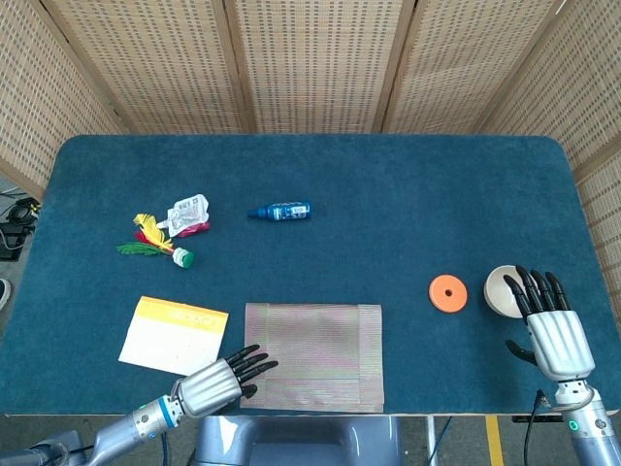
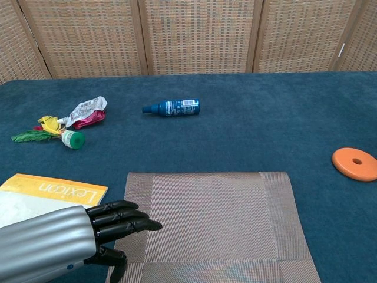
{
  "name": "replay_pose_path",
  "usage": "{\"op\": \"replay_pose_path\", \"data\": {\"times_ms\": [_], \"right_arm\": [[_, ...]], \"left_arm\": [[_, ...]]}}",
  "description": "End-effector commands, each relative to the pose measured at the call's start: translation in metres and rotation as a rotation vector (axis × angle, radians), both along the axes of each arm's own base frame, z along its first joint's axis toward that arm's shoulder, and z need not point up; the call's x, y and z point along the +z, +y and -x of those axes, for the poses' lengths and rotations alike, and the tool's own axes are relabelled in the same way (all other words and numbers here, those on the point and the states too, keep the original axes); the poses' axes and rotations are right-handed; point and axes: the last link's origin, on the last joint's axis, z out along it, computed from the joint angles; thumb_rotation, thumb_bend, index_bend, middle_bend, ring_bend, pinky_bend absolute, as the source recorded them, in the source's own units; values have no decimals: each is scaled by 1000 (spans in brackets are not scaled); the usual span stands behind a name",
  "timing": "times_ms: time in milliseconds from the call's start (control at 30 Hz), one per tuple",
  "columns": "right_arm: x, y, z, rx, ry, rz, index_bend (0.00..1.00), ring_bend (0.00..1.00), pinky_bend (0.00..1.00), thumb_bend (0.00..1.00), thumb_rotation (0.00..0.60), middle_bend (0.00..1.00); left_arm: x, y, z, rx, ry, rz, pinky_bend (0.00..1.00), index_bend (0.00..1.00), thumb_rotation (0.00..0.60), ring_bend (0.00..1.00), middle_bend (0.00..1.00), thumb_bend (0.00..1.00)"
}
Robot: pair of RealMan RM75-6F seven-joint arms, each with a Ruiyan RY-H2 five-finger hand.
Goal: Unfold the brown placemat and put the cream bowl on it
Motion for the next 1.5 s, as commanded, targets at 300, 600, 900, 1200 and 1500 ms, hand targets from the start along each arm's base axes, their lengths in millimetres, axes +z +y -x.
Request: {"op": "replay_pose_path", "data": {"times_ms": [300, 600, 900, 1200, 1500], "right_arm": [[3, 2, -1, 1, -3, 9, 126, 0, 0, 0, 600, 0], [4, 4, -3, 9, -5, 10, 128, 0, 0, 0, 600, 0], [5, 5, -4, 20, -11, 13, 127, 0, 0, 0, 600, 0], [6, 5, -4, 25, -16, 16, 127, 0, 0, 0, 600, 0], [7, 5, -4, 25, -20, 17, 127, 0, 0, 0, 600, 0]], "left_arm": [[-11, 5, -11, 0, -1, 5, 0, 483, 600, 0, 0, 258], [-15, 4, -13, 1, 3, 14, 0, 479, 600, 0, 0, 351], [-19, 4, -14, 12, 16, 16, 0, 476, 600, 0, 0, 408], [-23, 4, -16, 35, 17, 12, 0, 578, 600, 0, 0, 528], [-19, 11, -26, 79, -40, -6, 0, 779, 600, 0, 0, 627]]}}
